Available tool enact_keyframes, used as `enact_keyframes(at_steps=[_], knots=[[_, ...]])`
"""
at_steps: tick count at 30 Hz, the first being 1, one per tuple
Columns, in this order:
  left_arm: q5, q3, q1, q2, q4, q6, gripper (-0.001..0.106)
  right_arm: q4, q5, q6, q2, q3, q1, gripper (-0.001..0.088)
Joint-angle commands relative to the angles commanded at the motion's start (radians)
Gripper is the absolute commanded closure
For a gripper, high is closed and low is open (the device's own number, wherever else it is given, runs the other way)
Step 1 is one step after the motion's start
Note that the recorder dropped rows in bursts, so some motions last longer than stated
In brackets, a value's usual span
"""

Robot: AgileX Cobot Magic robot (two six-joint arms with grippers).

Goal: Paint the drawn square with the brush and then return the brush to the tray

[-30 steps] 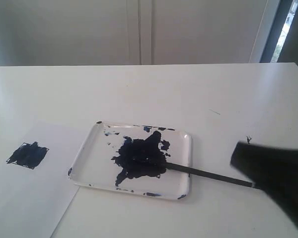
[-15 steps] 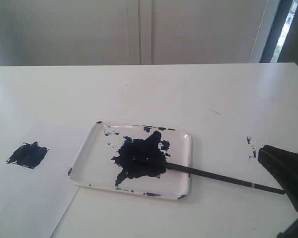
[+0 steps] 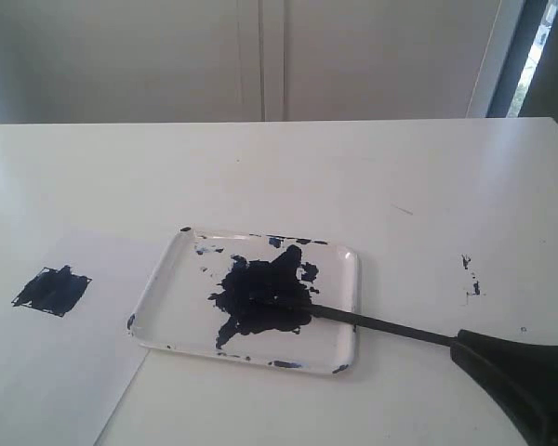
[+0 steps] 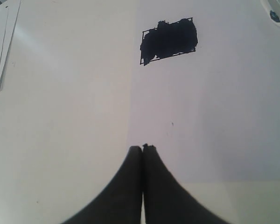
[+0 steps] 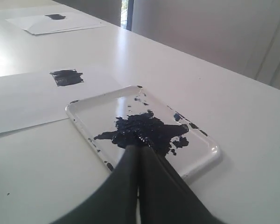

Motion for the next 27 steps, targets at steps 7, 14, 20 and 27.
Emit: enact_keyframes(at_steps=[7, 14, 20, 27], knots=[[0.000, 0.000, 0.000, 0.000, 0.000, 0.000, 0.105, 0.096, 0.000, 0.005, 0.000, 0.000, 0.000, 0.0868], [0.000, 0.000, 0.000, 0.000, 0.000, 0.000, 0.105, 0.657, -0.034, 0.024, 0.000, 0.000, 0.000, 0.0868], [0.000, 0.000, 0.000, 0.000, 0.000, 0.000, 0.105, 0.796, -0.090, 0.014, 0.000, 0.000, 0.000, 0.0868], [0.000, 0.000, 0.000, 0.000, 0.000, 0.000, 0.105, 1.579, -0.011, -1.327, -0.002, 0.000, 0.000, 0.0868]])
